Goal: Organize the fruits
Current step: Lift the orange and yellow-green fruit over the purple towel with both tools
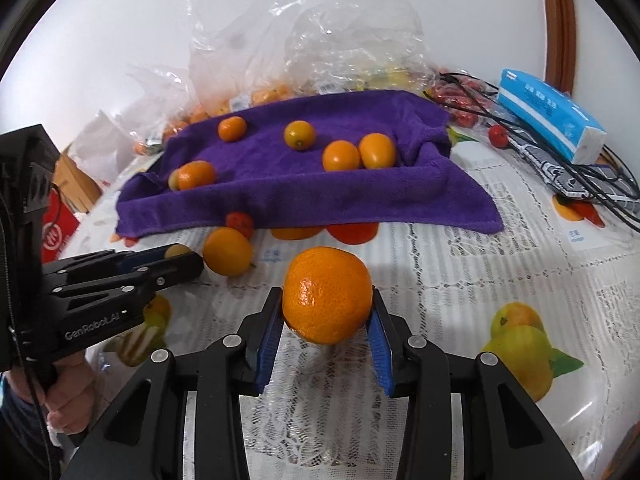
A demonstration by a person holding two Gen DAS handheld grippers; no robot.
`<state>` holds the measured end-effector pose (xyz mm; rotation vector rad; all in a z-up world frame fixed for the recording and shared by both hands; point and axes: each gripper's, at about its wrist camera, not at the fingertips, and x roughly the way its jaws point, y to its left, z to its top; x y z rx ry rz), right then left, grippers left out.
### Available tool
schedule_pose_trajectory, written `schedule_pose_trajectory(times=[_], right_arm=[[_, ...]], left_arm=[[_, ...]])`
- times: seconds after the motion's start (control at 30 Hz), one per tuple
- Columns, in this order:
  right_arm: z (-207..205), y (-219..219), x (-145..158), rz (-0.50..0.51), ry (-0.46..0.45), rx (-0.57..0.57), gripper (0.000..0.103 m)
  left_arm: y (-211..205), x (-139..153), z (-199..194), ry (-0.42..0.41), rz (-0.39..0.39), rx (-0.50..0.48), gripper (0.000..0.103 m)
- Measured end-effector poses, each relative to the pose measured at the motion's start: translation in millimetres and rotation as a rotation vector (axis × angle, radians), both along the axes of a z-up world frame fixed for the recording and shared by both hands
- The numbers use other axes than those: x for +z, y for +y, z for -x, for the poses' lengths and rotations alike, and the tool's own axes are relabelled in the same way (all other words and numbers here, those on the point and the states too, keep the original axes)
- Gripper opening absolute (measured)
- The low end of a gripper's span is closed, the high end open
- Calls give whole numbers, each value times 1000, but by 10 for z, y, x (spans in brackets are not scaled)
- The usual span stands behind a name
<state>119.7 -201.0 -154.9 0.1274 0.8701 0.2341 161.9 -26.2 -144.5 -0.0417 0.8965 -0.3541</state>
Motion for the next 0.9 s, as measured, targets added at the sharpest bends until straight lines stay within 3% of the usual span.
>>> schedule_pose_trajectory(times=[0.27, 0.9], right_arm=[[48, -41, 30, -43, -34, 5, 40], [66, -86, 49, -100, -58, 10, 40]], left_arm=[[96, 54, 29, -43, 57, 27, 25], [146, 181, 128, -130, 87, 70, 25]])
